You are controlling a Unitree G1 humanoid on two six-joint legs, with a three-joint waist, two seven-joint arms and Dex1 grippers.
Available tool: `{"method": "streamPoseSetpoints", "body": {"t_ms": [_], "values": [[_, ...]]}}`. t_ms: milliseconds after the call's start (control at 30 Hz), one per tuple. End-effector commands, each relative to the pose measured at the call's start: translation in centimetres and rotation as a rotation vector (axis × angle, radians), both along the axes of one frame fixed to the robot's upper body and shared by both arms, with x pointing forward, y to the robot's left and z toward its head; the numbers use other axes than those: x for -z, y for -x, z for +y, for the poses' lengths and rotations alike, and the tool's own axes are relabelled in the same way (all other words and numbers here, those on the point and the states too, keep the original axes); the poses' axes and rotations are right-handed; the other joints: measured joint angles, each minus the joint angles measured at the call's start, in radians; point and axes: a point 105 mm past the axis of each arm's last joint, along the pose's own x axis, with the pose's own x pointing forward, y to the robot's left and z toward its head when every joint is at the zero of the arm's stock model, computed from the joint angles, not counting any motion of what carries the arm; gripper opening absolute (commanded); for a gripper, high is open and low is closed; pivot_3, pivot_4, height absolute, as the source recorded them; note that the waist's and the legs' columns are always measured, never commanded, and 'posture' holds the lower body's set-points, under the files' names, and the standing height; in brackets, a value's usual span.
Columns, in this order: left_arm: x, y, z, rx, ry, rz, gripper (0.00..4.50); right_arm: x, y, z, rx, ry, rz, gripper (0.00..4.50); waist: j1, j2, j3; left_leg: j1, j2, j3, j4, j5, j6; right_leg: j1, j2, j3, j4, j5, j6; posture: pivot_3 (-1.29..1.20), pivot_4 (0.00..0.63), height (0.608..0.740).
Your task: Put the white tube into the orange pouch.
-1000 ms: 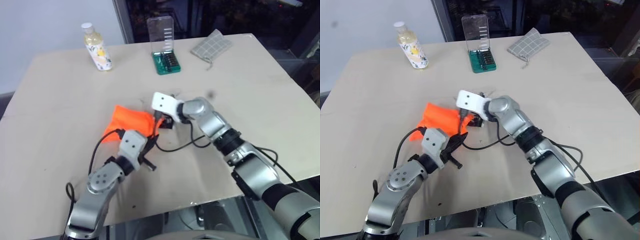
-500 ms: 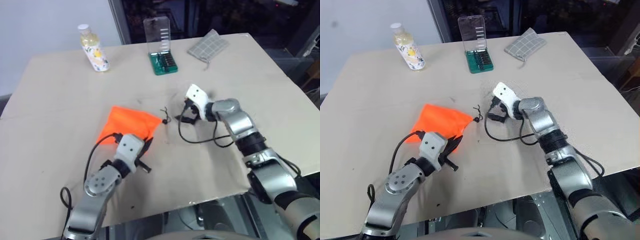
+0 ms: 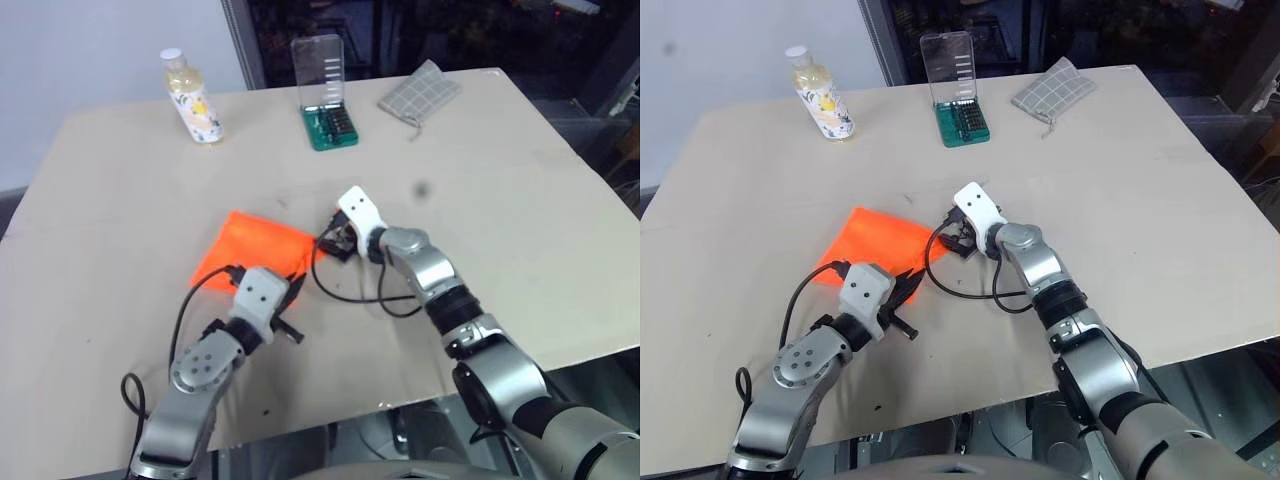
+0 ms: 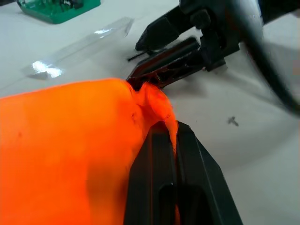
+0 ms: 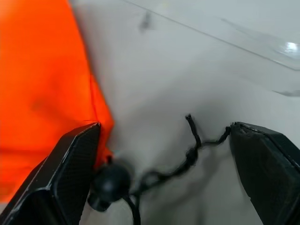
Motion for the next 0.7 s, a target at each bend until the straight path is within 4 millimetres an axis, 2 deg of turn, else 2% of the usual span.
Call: {"method": "streamPoseSetpoints", "body": {"t_ms": [33, 133, 333, 467, 567, 600, 633, 700], "values": [[-0.8, 0.2, 0.0, -0.001, -0.002, -0.036, 0.00, -0.8, -0.7, -1.0, 0.054, -0.036, -0.029, 4.47, 0.000, 0.000, 0.000, 0.000, 0.000, 0.000, 0.000, 0.000, 0.000, 0.000, 0.000, 0.000, 0.000, 0.000, 0.000, 0.00, 0.150, 0.740], [-0.8, 0.1, 0.0, 0.000, -0.004, -0.037, 0.00, -1.6, -1.2, -1.4, 0.092, -0.079, -0.014, 4.47, 0.000, 0.000, 0.000, 0.000, 0.000, 0.000, 0.000, 0.000, 0.000, 0.000, 0.000, 0.000, 0.000, 0.000, 0.000, 0.00, 0.150, 0.740], [-0.8, 0.0, -0.2, 0.006, -0.005, -0.042, 0.00, 0.2, -1.5, -2.4, 0.174, -0.062, 0.084, 4.47, -0.002, 0.000, 0.000, 0.000, 0.000, 0.000, 0.000, 0.000, 0.000, 0.000, 0.000, 0.000, 0.000, 0.000, 0.000, 0.00, 0.150, 0.740], [-0.8, 0.1, -0.2, 0.004, -0.006, -0.041, 0.00, 0.9, -0.8, -1.8, 0.140, -0.090, 0.147, 4.47, -0.002, 0.000, -0.002, 0.000, 0.000, 0.000, 0.000, 0.000, 0.000, 0.001, 0.000, 0.000, 0.000, 0.000, 0.000, 0.00, 0.150, 0.740], [-0.8, 0.0, -0.2, 0.004, -0.010, -0.042, 0.00, 1.6, -0.5, -1.5, 0.111, -0.041, 0.147, 4.47, -0.002, 0.000, -0.004, 0.001, 0.000, 0.000, 0.000, 0.000, 0.000, 0.001, 0.000, 0.000, 0.000, 0.000, 0.000, 0.00, 0.150, 0.740], [-0.8, 0.0, -0.1, 0.003, -0.012, -0.044, 0.00, 2.0, -0.3, -1.4, 0.094, -0.004, 0.138, 3.92, -0.003, 0.000, -0.005, 0.001, 0.000, 0.000, 0.000, 0.000, 0.000, 0.001, 0.000, 0.000, 0.000, 0.000, 0.000, 0.00, 0.150, 0.740], [-0.9, 0.0, -0.1, 0.001, -0.012, -0.046, 0.00, 2.4, -0.1, -1.3, 0.078, 0.024, 0.138, 3.62, -0.004, 0.000, -0.006, 0.001, 0.000, 0.000, 0.000, 0.000, 0.000, 0.001, 0.000, 0.000, 0.000, 0.000, 0.000, 0.00, 0.150, 0.740], [-1.0, 0.0, 0.0, -0.003, -0.013, -0.049, 0.00, 3.0, 0.3, -1.1, 0.058, 0.050, 0.151, 2.70, -0.005, 0.000, -0.008, 0.001, 0.000, 0.000, 0.000, 0.000, 0.000, 0.001, 0.001, 0.000, 0.000, 0.000, 0.000, 0.00, 0.150, 0.740]]}}
